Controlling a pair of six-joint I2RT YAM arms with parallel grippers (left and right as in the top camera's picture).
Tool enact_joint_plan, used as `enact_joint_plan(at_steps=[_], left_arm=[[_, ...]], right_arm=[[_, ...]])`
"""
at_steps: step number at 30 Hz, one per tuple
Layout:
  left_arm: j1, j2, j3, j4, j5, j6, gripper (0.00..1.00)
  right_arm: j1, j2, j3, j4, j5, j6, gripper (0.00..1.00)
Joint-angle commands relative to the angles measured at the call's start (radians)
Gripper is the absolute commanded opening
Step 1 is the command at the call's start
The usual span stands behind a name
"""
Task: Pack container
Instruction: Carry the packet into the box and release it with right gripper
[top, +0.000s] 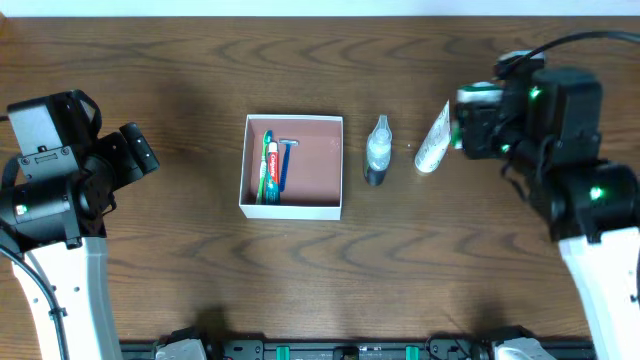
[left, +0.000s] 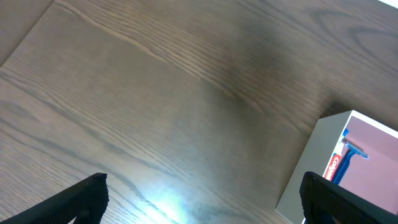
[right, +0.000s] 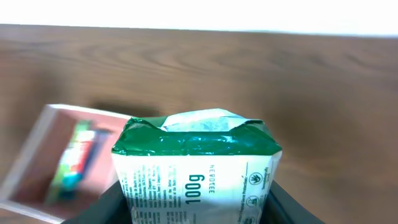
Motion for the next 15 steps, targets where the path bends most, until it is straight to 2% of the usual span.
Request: enact_joint_plan(at_steps=[1, 7, 15], left_arm=[[0.005, 0.000, 0.009, -0.001, -0.012, -0.010, 0.98], [0.005, 0.000, 0.009, -0.001, -0.012, -0.010, 0.98], [0.005, 0.000, 0.009, -0.001, -0.012, -0.010, 0.98]], right_arm=[[0.122, 0.039, 0.005, 0.063, -0.026, 0.056, 0.30], [0.323, 0.238, 0.005, 0.325, -0.026, 0.154, 0.29], [0.406, 0.605, 0.007, 0.691, -0.011, 0.394, 0.30]])
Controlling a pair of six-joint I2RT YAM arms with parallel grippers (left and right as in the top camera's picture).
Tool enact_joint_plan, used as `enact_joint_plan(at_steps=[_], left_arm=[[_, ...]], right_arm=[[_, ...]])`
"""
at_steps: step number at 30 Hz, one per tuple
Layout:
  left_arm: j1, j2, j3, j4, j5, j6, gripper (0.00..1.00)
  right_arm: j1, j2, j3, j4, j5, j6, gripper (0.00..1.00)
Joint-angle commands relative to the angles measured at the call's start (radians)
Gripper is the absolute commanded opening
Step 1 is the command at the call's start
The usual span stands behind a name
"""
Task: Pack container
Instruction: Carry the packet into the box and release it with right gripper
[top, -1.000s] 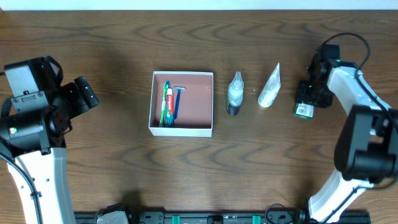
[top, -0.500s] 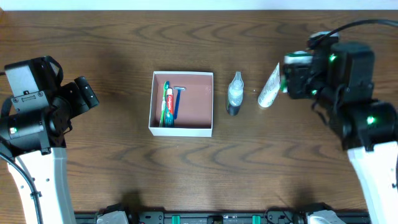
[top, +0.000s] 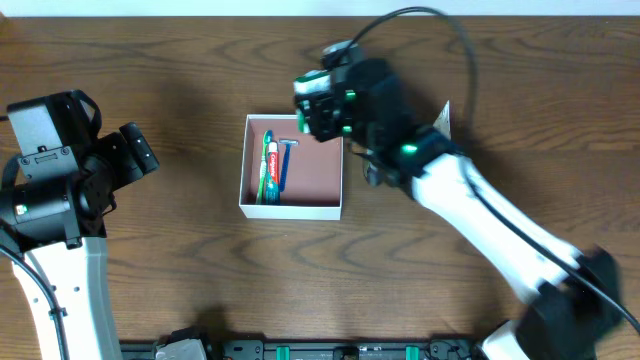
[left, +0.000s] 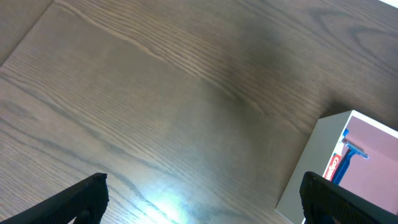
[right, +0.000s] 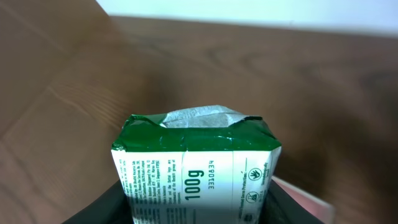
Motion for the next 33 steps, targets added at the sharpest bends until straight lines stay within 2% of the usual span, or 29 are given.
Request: enact_joint_plan(at_steps=[1, 4, 10, 28, 33], left_arm=[[0.005, 0.000, 0.009, -0.001, -0.012, -0.010, 0.98], [0.005, 0.000, 0.009, -0.001, -0.012, -0.010, 0.98], [0.005, 0.000, 0.009, -0.001, -0.012, -0.010, 0.98], [0.005, 0.000, 0.009, -0.001, -0.012, -0.010, 0.98], [0.005, 0.000, 0.009, -0.001, -0.012, -0.010, 0.98]], right_arm=[[0.011, 0.104, 0.007, 0.088, 0.019, 0.172, 0.31], [0.012, 0.183, 0.024, 0.151, 0.014, 0.251, 0.32], [0.019, 0.292, 0.052, 0.155, -0.050, 0.365, 0.34], [0.097, 0.330, 0.051, 0.144, -0.077, 0.201, 0.38], [0.122, 0.330, 0.051, 0.114, -0.086, 0.193, 0.38]])
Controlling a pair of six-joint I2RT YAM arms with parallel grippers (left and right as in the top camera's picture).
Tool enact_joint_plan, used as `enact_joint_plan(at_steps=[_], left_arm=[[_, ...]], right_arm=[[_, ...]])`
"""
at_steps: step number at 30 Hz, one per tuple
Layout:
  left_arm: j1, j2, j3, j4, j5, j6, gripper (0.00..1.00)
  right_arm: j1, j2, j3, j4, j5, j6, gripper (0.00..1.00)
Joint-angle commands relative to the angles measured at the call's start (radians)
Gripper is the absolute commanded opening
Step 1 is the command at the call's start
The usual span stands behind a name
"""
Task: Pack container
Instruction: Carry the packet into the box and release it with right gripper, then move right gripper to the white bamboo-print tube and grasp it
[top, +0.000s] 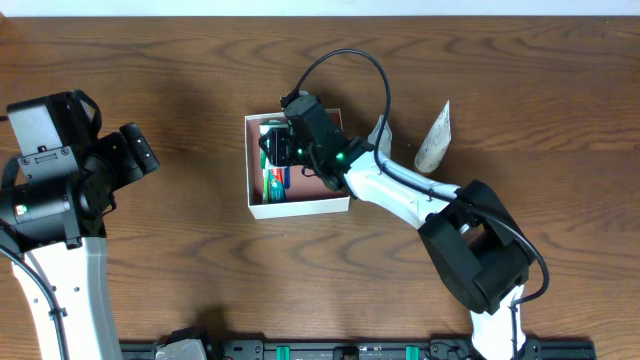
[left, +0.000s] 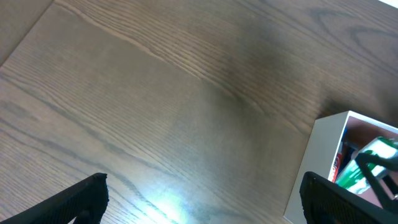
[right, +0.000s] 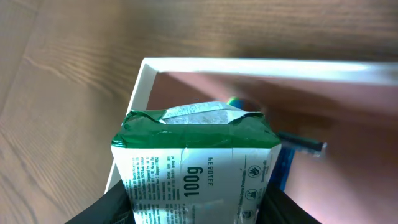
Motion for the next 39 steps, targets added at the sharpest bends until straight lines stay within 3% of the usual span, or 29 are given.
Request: enact_joint_plan(at_steps=[1, 6, 12, 15, 22, 28, 32, 39], left_arm=[[0.005, 0.000, 0.009, -0.001, -0.012, -0.010, 0.98], [0.005, 0.000, 0.009, -0.001, -0.012, -0.010, 0.98], [0.005, 0.000, 0.009, -0.001, -0.012, -0.010, 0.98], [0.005, 0.000, 0.009, -0.001, -0.012, -0.010, 0.98], [0.005, 0.000, 0.009, -0.001, -0.012, -0.010, 0.98], [0.005, 0.000, 0.009, -0.001, -0.012, -0.010, 0.98], [0.005, 0.000, 0.009, -0.001, -0.012, -0.010, 0.98], [0.005, 0.000, 0.009, -0.001, -0.012, -0.010, 0.98]], right_arm=[[0.032, 0.004, 0.024, -0.013, -0.017, -0.049, 0.38], [0.060, 0.004, 0.024, -0.026, -0.016, -0.063, 0.44], [0.074, 0.004, 0.024, -0.026, -0.018, -0.062, 0.66], [0.069, 0.004, 0.025, -0.021, -0.022, -0.062, 0.72], [0.032, -0.037, 0.066, -0.015, -0.081, -0.122, 0.72], [-0.043, -0.221, 0.090, -0.070, -0.065, -0.237, 0.76], [-0.154, -0.372, 0.090, -0.211, 0.004, -0.278, 0.78], [-0.436, -0.522, 0.090, -0.558, 0.025, -0.305, 0.73]])
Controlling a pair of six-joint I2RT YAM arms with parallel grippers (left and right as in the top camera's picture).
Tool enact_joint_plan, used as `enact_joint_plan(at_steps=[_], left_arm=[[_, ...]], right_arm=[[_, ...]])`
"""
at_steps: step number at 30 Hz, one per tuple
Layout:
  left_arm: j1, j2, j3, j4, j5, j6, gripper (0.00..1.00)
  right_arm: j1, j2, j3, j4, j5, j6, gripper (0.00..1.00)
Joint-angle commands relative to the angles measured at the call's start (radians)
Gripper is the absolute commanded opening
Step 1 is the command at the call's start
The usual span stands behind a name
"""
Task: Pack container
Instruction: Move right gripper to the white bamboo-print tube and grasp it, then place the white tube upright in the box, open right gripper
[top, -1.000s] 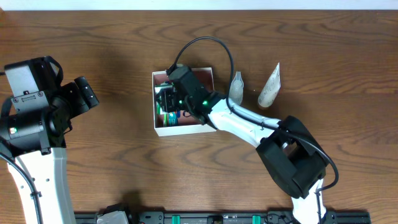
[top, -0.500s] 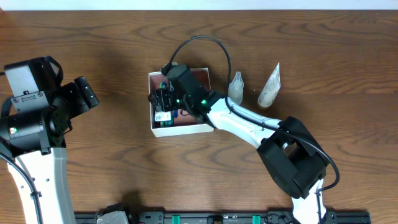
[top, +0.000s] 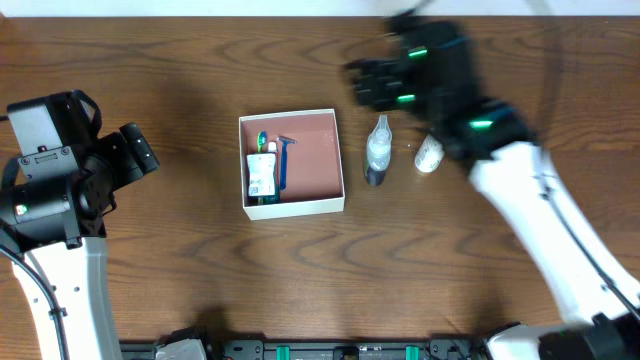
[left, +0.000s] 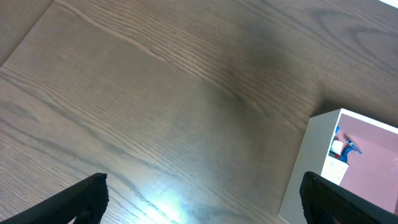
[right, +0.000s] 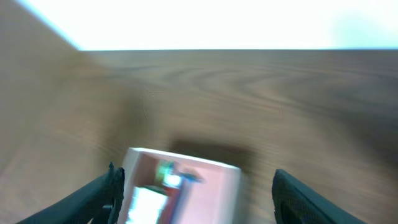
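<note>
The white box with a pink inside (top: 310, 205) sits mid-table. In its left part lie a green-and-white packet (top: 261, 176), a toothpaste tube and toothbrush partly under it, and a blue razor (top: 285, 158). My right gripper (top: 366, 85) hovers blurred behind the box's right corner, open and empty. In the right wrist view its fingers (right: 109, 192) frame the box (right: 227, 177) and the packet (right: 146, 205) below. My left gripper (top: 140, 150) stays open at the far left. Its fingertips (left: 87, 194) are over bare wood, with the box corner (left: 311, 168) at the right.
A small clear spray bottle (top: 377, 150) lies just right of the box. A white tube (top: 430, 152) lies further right. The table's far edge runs along the top of the overhead view.
My right gripper was down in the box, shut on the green-and-white packet. Now the packet lies in the box's left part and the gripper is open, off behind the box's right corner.
My right gripper first held the packet at the table's right side, near the white tube. Then it carried it over the box's back edge, then down inside the box. Now the packet rests in the box and the gripper is away, empty. The left arm never moved.
</note>
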Motion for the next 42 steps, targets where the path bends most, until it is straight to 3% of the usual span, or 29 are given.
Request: enact_joint_plan(at_steps=[1, 7, 11, 13, 17, 22, 26, 29, 36, 42], left_arm=[[0.005, 0.000, 0.009, -0.001, -0.012, -0.010, 0.98], [0.005, 0.000, 0.009, -0.001, -0.012, -0.010, 0.98], [0.005, 0.000, 0.009, -0.001, -0.012, -0.010, 0.98], [0.005, 0.000, 0.009, -0.001, -0.012, -0.010, 0.98], [0.005, 0.000, 0.009, -0.001, -0.012, -0.010, 0.98], [0.005, 0.000, 0.009, -0.001, -0.012, -0.010, 0.98], [0.005, 0.000, 0.009, -0.001, -0.012, -0.010, 0.98], [0.005, 0.000, 0.009, -0.001, -0.012, -0.010, 0.98], [0.005, 0.000, 0.009, -0.001, -0.012, -0.010, 0.98], [0.005, 0.000, 0.009, -0.001, -0.012, -0.010, 0.98]], right_arm=[[-0.100, -0.008, -0.008, -0.103, 0.018, -0.063, 0.73], [-0.185, -0.009, -0.008, -0.236, 0.068, -0.173, 0.73], [-0.183, -0.004, -0.009, -0.312, 0.163, -0.179, 0.69], [-0.182, 0.003, -0.010, -0.344, 0.172, -0.179, 0.60], [-0.182, 0.039, -0.010, -0.383, 0.172, -0.167, 0.54], [-0.181, 0.109, -0.010, -0.425, 0.172, -0.133, 0.52], [-0.180, 0.118, -0.010, -0.396, 0.172, -0.134, 0.32], [-0.183, 0.108, -0.009, -0.375, 0.173, -0.134, 0.01], [-0.182, -0.016, 0.003, -0.335, 0.302, -0.137, 0.01], [-0.134, -0.215, 0.027, -0.224, 0.298, -0.152, 0.01]])
